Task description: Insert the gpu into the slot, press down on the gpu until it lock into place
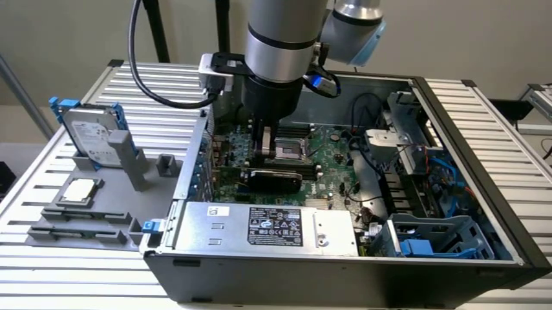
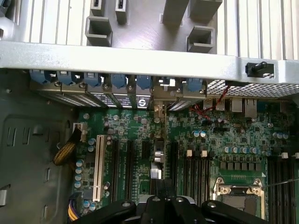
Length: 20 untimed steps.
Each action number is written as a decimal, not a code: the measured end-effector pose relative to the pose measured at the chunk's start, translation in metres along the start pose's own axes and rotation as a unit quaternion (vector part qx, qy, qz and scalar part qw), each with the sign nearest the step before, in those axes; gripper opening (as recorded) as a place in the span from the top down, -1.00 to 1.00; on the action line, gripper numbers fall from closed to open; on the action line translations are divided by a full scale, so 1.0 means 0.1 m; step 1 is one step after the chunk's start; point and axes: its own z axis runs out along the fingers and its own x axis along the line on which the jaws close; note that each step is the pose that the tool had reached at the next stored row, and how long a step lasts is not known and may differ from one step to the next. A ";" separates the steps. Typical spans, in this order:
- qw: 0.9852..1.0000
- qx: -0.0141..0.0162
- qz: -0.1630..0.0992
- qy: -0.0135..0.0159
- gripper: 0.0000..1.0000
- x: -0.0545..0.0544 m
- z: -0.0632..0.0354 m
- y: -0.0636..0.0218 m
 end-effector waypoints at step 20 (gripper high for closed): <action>0.999 -0.041 -0.010 0.012 0.79 0.00 0.027 0.048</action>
